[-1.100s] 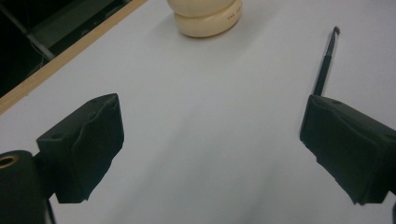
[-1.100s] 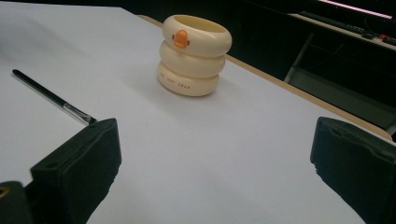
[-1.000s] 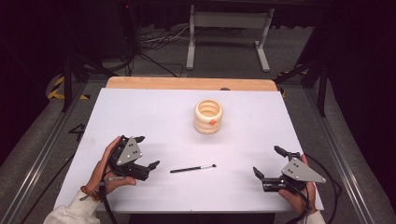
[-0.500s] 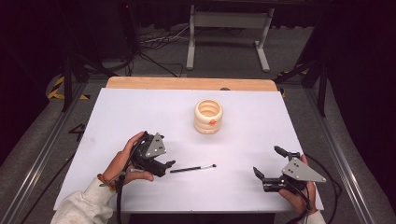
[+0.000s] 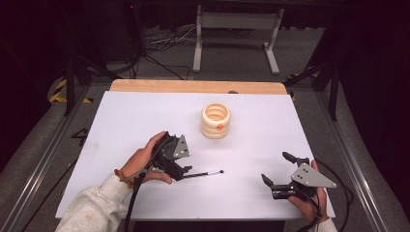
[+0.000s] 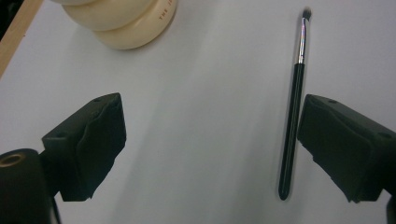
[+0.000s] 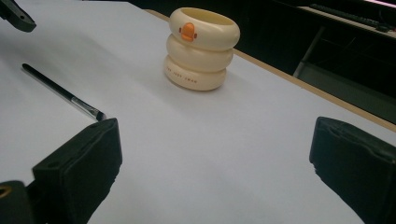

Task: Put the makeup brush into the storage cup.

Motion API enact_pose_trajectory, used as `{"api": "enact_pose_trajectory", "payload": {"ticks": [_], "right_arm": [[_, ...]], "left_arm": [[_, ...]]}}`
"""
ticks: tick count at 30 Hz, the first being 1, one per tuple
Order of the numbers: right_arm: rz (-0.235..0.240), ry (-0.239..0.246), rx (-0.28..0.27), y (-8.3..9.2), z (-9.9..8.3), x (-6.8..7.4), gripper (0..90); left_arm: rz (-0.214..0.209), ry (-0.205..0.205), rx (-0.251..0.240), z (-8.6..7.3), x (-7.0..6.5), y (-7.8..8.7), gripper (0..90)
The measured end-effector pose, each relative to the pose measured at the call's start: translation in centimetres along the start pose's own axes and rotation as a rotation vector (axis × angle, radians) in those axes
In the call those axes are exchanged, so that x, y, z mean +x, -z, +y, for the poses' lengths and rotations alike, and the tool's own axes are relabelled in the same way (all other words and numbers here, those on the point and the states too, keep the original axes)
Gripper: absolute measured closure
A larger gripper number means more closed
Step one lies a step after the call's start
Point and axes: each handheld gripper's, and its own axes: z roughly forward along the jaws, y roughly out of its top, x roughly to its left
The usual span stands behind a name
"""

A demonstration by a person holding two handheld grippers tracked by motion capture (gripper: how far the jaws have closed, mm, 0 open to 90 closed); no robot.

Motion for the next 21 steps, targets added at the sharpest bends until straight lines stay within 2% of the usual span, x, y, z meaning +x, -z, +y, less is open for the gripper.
{"api": "enact_pose_trajectory", "payload": {"ticks": [4,7,8,11,12,21], "right_arm": [[0.007,-0.002,0.004,0.0,0.0,-0.1,3.0],[0.014,-0.002,0.009,-0.1,-0.1,0.0,3.0],[0.015,-0.001,0.009,-0.1,0.0,0.0,3.1],[0.009,-0.002,0.010,-0.1,-0.1,0.0,3.0],[0.010,-0.003,0.009,-0.1,-0.1,-0.1,3.0],[0.010,-0.008,0.012,-0.1,-0.2,-0.2,3.1]], "left_arm": [[-0.018,-0.025,0.023,0.6,-0.2,-0.3,7.6],[-0.034,-0.023,0.051,1.0,-0.3,-0.6,5.8],[-0.037,-0.038,0.062,1.1,-0.3,-0.7,5.9],[-0.050,-0.051,0.093,1.6,-0.5,-1.1,6.8],[-0.056,-0.079,0.122,2.0,-0.7,-1.3,7.3],[-0.090,-0.108,0.196,3.3,-0.8,-2.0,10.3]]}}
